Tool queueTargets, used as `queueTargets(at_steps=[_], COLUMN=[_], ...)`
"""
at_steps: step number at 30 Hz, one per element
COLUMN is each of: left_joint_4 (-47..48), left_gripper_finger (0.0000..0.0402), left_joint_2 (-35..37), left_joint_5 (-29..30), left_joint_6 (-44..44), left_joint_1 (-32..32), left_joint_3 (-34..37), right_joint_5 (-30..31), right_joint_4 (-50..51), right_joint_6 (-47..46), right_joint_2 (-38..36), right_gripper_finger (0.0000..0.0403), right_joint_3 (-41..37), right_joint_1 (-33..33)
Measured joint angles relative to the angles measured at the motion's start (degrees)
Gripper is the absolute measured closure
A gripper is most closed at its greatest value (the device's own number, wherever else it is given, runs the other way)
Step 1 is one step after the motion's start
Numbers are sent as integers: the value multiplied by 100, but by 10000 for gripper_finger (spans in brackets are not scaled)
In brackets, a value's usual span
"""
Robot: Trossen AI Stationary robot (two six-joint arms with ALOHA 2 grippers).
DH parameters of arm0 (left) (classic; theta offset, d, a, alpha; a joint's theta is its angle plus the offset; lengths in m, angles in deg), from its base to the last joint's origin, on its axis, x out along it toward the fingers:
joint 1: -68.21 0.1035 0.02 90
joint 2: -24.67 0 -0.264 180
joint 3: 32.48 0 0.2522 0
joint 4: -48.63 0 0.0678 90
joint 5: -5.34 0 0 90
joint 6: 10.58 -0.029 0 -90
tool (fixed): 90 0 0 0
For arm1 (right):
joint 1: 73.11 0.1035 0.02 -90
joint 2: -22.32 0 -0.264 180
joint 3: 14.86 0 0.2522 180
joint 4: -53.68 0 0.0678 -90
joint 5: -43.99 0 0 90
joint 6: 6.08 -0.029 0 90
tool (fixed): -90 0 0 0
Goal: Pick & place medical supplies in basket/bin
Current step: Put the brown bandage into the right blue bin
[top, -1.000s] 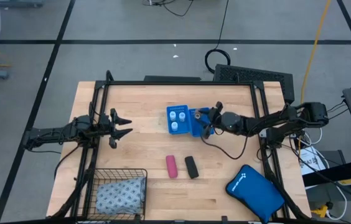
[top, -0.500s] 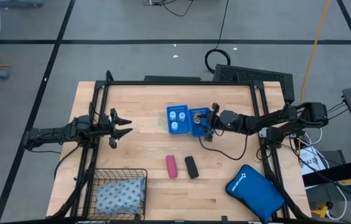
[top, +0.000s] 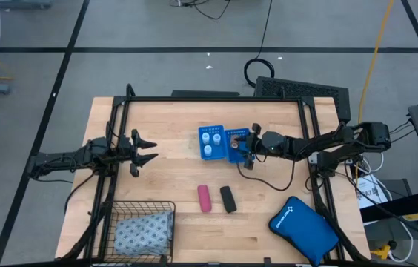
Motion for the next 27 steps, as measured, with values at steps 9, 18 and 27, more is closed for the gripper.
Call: queueTargets(at_steps=[9,18,27], left_joint_4=[1,0,1], left_gripper_finger=[199,219,221], left_joint_2=[0,2,2], left_joint_5=[0,2,2], left_joint_6=[0,0,0], left_joint_1=[0,0,-1], left_joint_3=[0,0,0], right_joint_5=[-305,-222,-115], right_joint_4=[-28,-794,-1569], right_joint_6=[432,377,188], right_joint_2=[37,903,1606], right_gripper_finger=[232,232,232], right_joint_3=[0,0,11], right_joint_1=[4,-242,-260])
